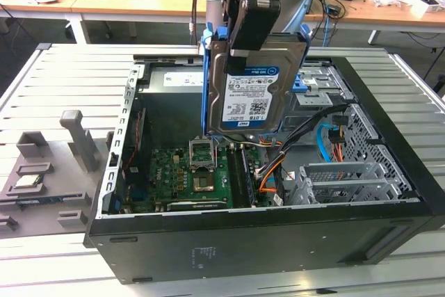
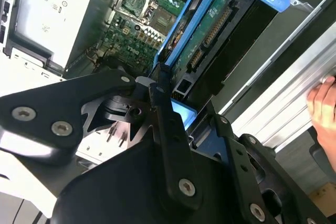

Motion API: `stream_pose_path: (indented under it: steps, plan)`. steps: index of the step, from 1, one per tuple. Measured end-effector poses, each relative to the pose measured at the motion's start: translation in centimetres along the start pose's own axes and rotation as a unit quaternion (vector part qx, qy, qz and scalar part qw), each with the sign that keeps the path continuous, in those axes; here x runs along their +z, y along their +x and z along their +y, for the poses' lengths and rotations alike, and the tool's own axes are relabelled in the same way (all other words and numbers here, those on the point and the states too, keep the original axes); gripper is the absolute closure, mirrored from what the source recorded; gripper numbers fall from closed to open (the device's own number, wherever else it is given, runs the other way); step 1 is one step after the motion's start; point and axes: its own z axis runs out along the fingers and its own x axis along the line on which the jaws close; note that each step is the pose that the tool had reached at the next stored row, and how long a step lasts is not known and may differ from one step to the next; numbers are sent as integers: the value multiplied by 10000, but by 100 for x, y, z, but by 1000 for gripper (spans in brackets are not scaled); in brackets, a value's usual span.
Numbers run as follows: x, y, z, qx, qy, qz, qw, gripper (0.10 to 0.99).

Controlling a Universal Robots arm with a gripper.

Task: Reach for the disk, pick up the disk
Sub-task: 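Pick up the disk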

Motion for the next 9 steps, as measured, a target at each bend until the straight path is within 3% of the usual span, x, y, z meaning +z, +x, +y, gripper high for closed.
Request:
stream_pose_path:
  steps: [9]
  plan:
    - [-4,105,3,0,0,0,10000,718]
